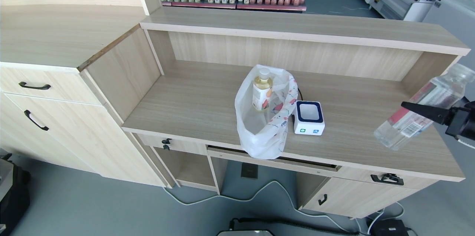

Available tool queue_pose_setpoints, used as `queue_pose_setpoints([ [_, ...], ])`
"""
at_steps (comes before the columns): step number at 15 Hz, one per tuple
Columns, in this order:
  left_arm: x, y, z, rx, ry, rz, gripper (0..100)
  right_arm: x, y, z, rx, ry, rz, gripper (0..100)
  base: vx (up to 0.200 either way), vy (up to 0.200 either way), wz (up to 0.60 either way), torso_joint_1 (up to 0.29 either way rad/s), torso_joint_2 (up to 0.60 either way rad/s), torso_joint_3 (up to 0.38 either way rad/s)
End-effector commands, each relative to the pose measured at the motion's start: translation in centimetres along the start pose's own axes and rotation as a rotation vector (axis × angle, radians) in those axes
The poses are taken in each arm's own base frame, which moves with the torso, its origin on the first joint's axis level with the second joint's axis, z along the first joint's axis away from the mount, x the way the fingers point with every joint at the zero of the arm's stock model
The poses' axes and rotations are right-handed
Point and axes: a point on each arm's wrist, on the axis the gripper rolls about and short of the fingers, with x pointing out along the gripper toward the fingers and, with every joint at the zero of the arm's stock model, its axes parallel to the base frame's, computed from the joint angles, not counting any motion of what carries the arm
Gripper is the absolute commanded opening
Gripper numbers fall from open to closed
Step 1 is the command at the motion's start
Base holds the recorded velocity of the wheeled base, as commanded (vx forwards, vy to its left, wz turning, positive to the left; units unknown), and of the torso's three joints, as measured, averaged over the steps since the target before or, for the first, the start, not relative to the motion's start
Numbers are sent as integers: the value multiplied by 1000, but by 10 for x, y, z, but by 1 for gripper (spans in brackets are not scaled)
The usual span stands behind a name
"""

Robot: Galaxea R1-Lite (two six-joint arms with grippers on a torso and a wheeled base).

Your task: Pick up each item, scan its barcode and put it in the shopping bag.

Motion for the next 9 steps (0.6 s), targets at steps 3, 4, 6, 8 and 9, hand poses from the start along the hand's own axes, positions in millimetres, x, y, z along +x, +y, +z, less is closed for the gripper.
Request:
queue_pose_setpoints([
  [3, 0, 0, 0, 1, -2, 1, 100, 14, 120, 70, 174, -90, 442, 0, 0, 0, 0, 0, 0, 0],
  [4, 0, 0, 0, -1, 0, 1, 100, 20, 136, 80, 193, -98, 513, 0, 0, 0, 0, 0, 0, 0],
  [6, 0, 0, 0, -1, 0, 1, 100, 20, 150, 79, 189, -86, 580, 0, 0, 0, 0, 0, 0, 0],
  [8, 0, 0, 0, -1, -2, 1, 100, 19, 163, 79, 190, -78, 641, 0, 0, 0, 0, 0, 0, 0],
  [9, 0, 0, 0, -1, 0, 1, 100, 16, 170, 78, 190, -72, 673, 0, 0, 0, 0, 0, 0, 0],
])
